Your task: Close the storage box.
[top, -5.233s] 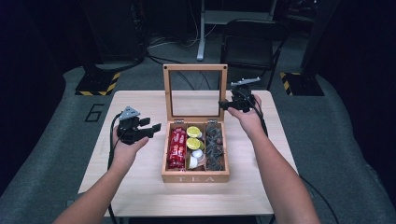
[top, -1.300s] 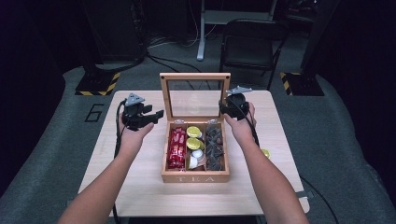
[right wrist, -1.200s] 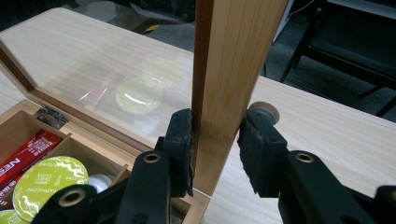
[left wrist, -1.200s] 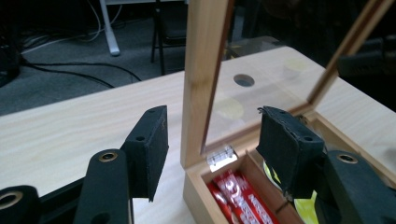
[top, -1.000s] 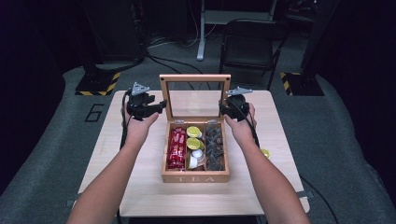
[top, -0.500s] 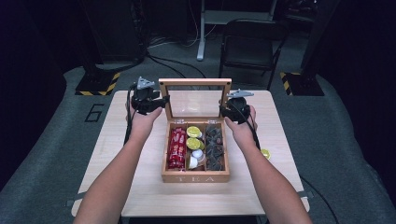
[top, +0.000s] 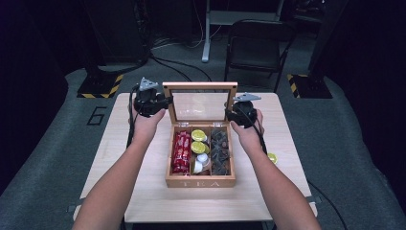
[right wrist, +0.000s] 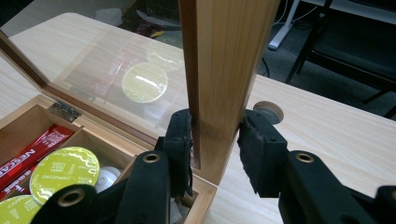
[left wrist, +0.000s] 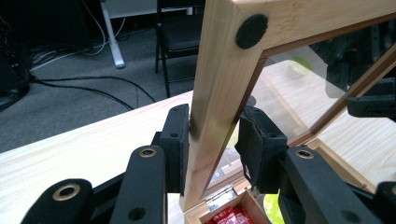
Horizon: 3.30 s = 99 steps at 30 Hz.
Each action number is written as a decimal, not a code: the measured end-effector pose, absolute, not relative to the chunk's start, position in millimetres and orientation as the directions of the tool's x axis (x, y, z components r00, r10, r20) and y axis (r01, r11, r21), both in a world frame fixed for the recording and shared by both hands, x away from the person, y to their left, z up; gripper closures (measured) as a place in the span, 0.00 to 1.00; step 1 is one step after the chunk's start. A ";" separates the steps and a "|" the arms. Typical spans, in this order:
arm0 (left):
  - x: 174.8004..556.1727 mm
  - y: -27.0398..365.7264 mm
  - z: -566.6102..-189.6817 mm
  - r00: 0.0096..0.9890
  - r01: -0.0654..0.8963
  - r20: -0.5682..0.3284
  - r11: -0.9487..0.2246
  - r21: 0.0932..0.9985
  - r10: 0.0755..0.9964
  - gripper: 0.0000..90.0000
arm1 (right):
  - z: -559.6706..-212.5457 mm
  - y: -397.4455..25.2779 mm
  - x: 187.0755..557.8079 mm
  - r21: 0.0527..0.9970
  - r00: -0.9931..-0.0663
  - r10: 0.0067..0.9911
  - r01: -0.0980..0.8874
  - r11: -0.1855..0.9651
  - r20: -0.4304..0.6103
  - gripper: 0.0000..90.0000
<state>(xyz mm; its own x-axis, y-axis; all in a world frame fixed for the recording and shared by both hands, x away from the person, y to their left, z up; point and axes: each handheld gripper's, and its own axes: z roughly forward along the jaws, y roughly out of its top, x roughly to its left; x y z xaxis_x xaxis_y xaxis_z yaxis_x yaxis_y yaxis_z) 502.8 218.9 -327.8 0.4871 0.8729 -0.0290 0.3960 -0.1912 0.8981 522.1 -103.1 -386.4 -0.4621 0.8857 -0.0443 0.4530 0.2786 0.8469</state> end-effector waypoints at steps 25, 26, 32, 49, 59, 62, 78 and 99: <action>480.3 221.6 -321.5 0.534 0.369 -0.002 -0.231 0.900 0.845 0.68 | -345.6 -115.7 485.0 0.896 -0.543 0.838 0.339 0.286 -0.062 0.63; 479.4 221.8 -321.4 0.537 0.370 0.000 -0.235 0.899 0.844 0.68 | -344.6 -116.2 484.1 0.896 -0.545 0.836 0.334 0.292 -0.069 0.63; 473.1 223.4 -323.2 0.544 0.368 -0.015 -0.223 0.903 0.839 0.67 | -338.3 -115.7 476.4 0.898 -0.549 0.832 0.323 0.299 -0.080 0.63; 456.0 224.2 -330.3 0.566 0.368 -0.023 -0.228 0.901 0.824 0.62 | -321.6 -111.3 454.5 0.900 -0.553 0.823 0.281 0.333 -0.132 0.63; 446.8 223.1 -334.4 0.586 0.364 -0.016 -0.246 0.898 0.810 0.57 | -323.8 -115.6 443.5 0.898 -0.580 0.808 0.292 0.328 -0.106 0.63; 444.4 223.8 -337.2 0.591 0.367 -0.024 -0.242 0.898 0.807 0.56 | -325.6 -116.7 440.8 0.898 -0.585 0.804 0.287 0.332 -0.110 0.63; 426.7 227.7 -349.9 0.621 0.366 -0.031 -0.255 0.895 0.783 0.54 | -338.8 -116.5 422.9 0.880 -0.608 0.782 0.288 0.378 -0.137 0.60; 404.1 231.0 -370.3 0.651 0.358 -0.010 -0.295 0.886 0.759 0.53 | -359.7 -123.2 400.0 0.871 -0.642 0.755 0.289 0.397 -0.131 0.59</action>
